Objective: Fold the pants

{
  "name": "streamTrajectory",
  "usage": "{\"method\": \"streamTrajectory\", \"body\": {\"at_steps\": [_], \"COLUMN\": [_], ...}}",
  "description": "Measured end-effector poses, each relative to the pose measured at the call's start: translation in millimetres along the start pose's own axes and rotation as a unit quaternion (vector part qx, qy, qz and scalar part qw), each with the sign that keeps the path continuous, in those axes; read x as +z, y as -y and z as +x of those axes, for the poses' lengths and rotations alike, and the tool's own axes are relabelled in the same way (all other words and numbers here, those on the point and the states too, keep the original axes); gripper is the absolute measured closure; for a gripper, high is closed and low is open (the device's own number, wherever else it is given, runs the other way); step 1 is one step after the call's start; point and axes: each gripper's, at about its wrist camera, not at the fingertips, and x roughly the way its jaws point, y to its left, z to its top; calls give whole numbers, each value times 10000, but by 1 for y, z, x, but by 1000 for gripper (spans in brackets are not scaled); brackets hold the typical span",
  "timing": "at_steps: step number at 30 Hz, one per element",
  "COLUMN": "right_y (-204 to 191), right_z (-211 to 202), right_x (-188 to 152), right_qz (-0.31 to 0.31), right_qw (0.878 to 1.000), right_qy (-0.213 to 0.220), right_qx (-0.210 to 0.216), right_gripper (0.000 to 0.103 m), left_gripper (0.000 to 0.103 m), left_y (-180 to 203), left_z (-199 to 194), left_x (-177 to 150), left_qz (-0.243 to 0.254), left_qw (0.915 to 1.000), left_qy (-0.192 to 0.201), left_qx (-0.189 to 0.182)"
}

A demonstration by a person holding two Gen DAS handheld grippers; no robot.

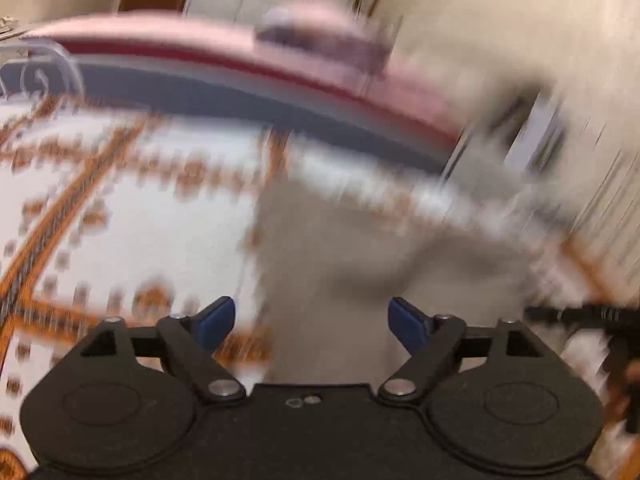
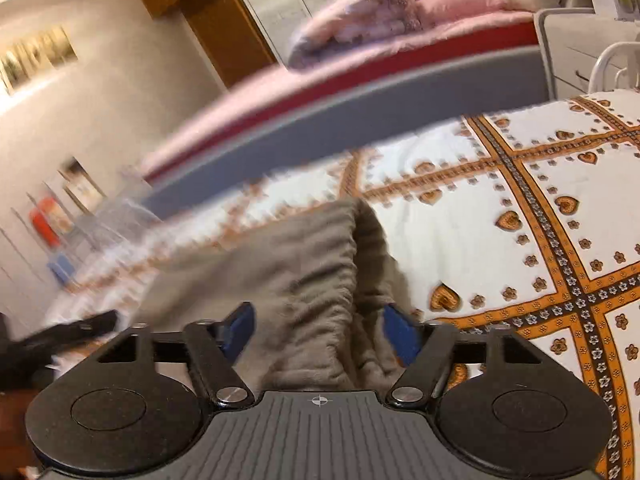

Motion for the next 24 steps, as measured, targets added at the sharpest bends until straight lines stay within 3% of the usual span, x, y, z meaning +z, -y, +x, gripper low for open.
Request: {"method": "streamTrajectory", "body": {"at_steps": [1,2,6,9,12,14,24], "right_y": [7,15,14,10,2,-2,-17], "right_z": [16,25,19,-1,-25,-38,-100], "right_x": [-6,-12,-14,-10,-8,-11,-42], "right_qz": [42,226,259,287,203,26,-334], "right_qw": [9987,9977,9986,9995,9996,9994,9987], "right_qy": [-405,-546,-394,-92,206,344,354], "right_qx": [-309,-322,-245,-115,64,85,-171], "right_gripper": [19,17,15,13,2,0,0], "left_gripper": [22,21,7,6,6,6,6], "left_y": [-3,-3,-3,-7,-1,7,47], "left_z": [3,2,-10,-22,-35,-46,-125], "left_x": [-10,-16,-8,-8,-9,-12,-45], "left_qz": [47,112,247,219,332,514,528], "left_qw": [10000,9996,9990,9989,9984,9974,9974], "left_qy": [79,246,304,332,295,267,449], "left_qx": [0,-19,202,240,343,432,186]}}
